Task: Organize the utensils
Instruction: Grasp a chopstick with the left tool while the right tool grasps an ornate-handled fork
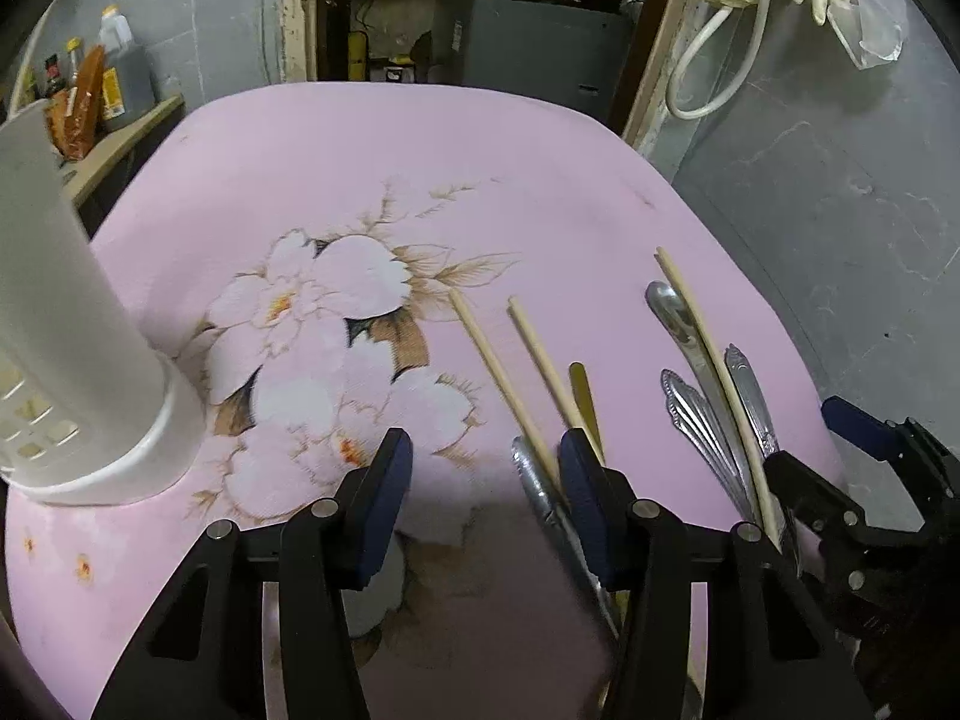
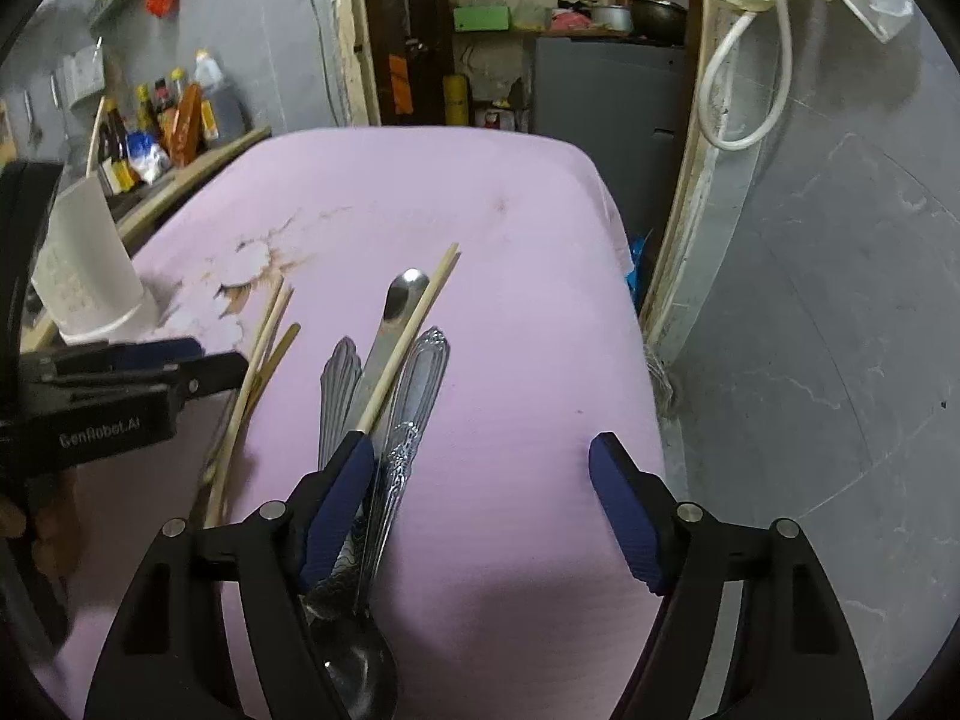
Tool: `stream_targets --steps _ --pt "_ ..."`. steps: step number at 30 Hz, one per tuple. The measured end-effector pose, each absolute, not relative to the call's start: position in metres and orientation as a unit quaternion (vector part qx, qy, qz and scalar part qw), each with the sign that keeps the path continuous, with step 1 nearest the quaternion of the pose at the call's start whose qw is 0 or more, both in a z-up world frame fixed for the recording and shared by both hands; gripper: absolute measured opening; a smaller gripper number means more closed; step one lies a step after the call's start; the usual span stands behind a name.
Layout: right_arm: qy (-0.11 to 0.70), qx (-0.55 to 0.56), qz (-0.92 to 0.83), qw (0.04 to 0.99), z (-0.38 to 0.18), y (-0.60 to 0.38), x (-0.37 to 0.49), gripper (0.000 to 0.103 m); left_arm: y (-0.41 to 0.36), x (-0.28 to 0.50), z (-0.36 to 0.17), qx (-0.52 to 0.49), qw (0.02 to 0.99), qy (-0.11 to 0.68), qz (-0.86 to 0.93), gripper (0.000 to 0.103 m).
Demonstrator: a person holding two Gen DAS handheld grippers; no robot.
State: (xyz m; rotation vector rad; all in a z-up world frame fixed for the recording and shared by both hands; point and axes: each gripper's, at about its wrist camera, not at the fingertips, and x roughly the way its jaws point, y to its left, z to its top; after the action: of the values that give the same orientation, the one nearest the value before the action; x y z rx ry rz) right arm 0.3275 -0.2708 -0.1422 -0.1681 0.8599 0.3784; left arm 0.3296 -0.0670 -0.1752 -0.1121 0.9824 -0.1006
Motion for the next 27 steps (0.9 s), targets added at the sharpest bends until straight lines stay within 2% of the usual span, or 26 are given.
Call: stream_targets --steps 9,15,16,17,18,21,25,27 --pt "0.424 -0.095 0.146 0.889 -0.142 -0.271 0.331 0.073 -0.069 0.344 -0.177 -0.054 0.874 0.480 -0.054 0.030" --pt "0.429 -0.102 0.146 0.886 -0.145 -0.265 0.336 0.073 -0.075 0.358 -0.176 -0.048 0.869 0.489 -0.058 0.029" --pt "0.430 -0.098 0.145 0.886 -0.145 -0.265 0.337 0.073 -0.077 0.360 -0.176 -0.050 0.869 0.488 -0.058 0.027" --pt "0.432 -0.093 0.146 0.885 -0.145 -0.266 0.338 0.071 -0.076 0.362 -0.176 -0.053 0.869 0.488 -0.059 0.020" --pt "0.433 -0.085 0.147 0.885 -0.145 -0.268 0.339 0.065 -0.076 0.362 -0.177 -0.057 0.869 0.488 -0.059 0.011" --pt "0.429 -0.089 0.137 0.888 -0.142 -0.269 0.334 0.041 -0.071 0.364 -0.177 -0.077 0.867 0.490 -0.057 0.010" --pt "0.440 -0.059 0.140 0.885 -0.141 -0.281 0.337 0.026 -0.056 0.360 -0.173 -0.112 0.864 0.489 -0.048 0.009" --pt "0.448 -0.040 0.143 0.882 -0.140 -0.286 0.339 0.024 -0.046 0.355 -0.172 -0.129 0.862 0.489 -0.039 0.009"
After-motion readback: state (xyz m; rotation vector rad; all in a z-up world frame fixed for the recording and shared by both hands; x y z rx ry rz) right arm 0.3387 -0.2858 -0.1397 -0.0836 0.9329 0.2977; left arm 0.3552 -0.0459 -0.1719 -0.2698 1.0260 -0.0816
